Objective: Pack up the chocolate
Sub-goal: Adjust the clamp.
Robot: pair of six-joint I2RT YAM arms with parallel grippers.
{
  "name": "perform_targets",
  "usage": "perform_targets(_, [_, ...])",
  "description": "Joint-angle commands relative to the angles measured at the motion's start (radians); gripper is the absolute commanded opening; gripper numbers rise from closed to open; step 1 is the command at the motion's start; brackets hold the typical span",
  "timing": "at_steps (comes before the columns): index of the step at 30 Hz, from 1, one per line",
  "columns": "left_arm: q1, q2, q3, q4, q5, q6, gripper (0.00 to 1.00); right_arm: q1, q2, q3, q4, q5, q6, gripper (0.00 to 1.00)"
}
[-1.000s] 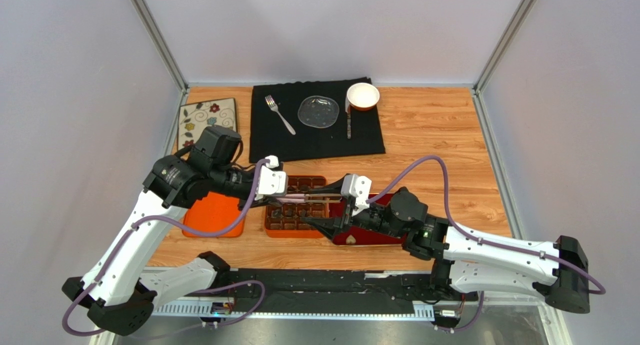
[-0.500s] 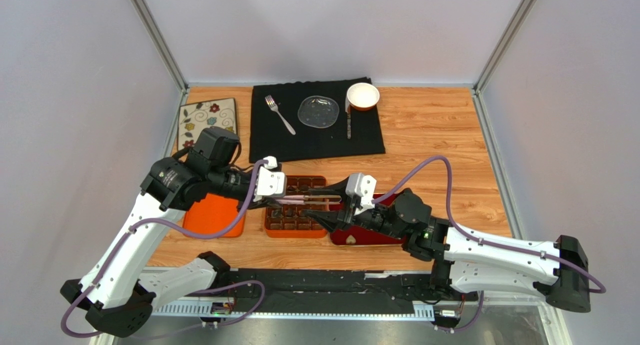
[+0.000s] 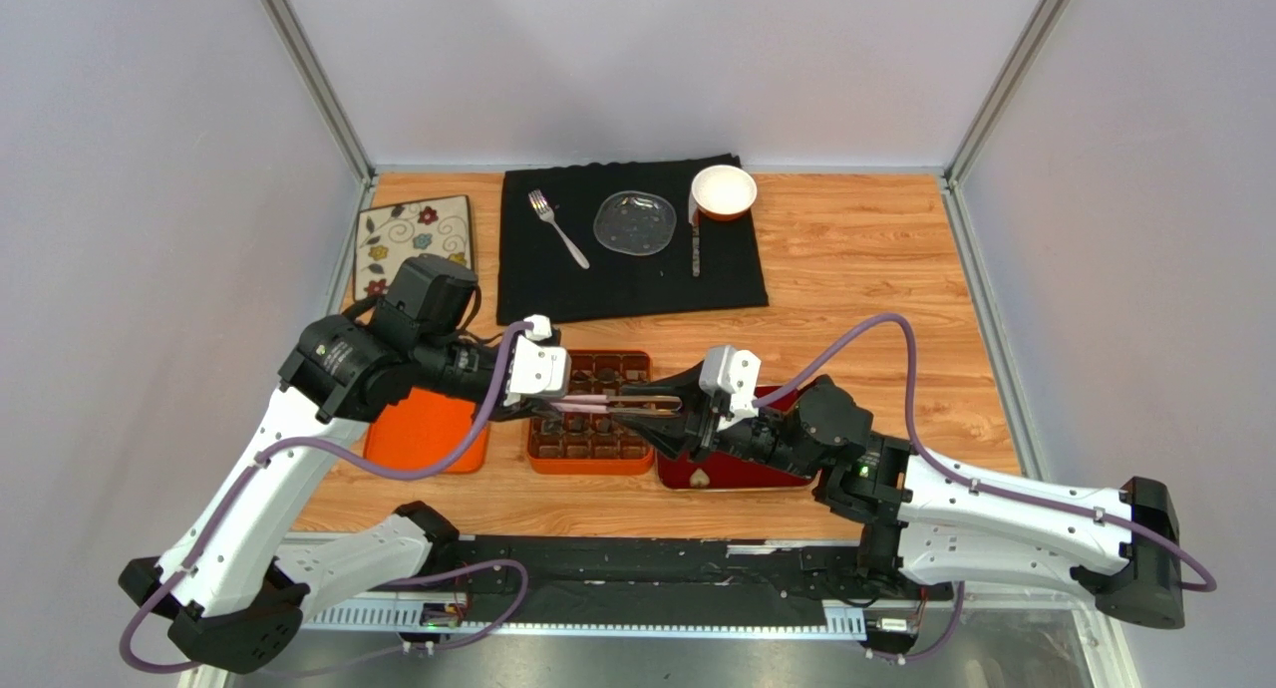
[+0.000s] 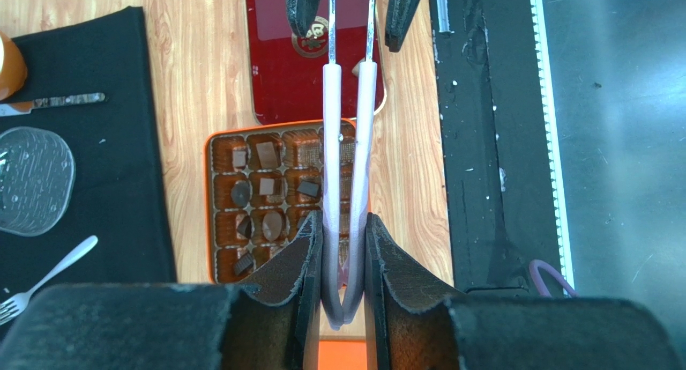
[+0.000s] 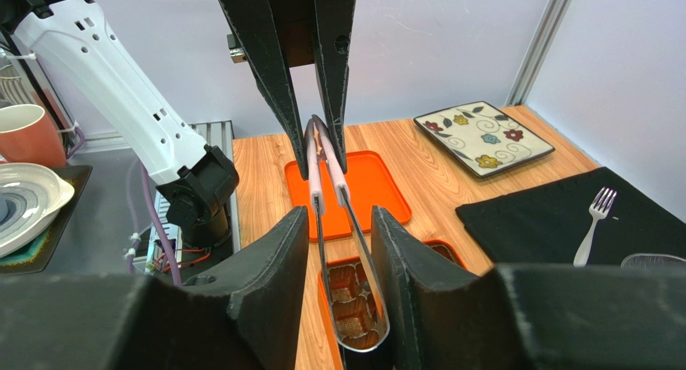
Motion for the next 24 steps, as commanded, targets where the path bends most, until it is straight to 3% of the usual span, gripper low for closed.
perform_targets(1, [0.004, -0.014, 0.009, 0.022, 0.001, -0.009, 0.0, 0.004, -0.014, 0.031, 0.027, -0.03, 0.016, 0.35])
perform_targets(18, [0.002, -0.016, -0.013, 0.036, 0.01, -0.019, 0.0, 0.011, 0.006, 0.039, 0.073, -0.053, 0.068, 0.25])
perform_targets(22, [0.002, -0.019, -0.025, 0.05, 0.018, -0.038, 0.0, 0.02, 0.037, 0.034, 0.101, -0.053, 0.101, 0.27])
perform_targets(24, [0.004, -0.019, -0.028, 0.05, 0.019, -0.038, 0.0, 0.024, 0.046, 0.031, 0.119, -0.041, 0.107, 0.33])
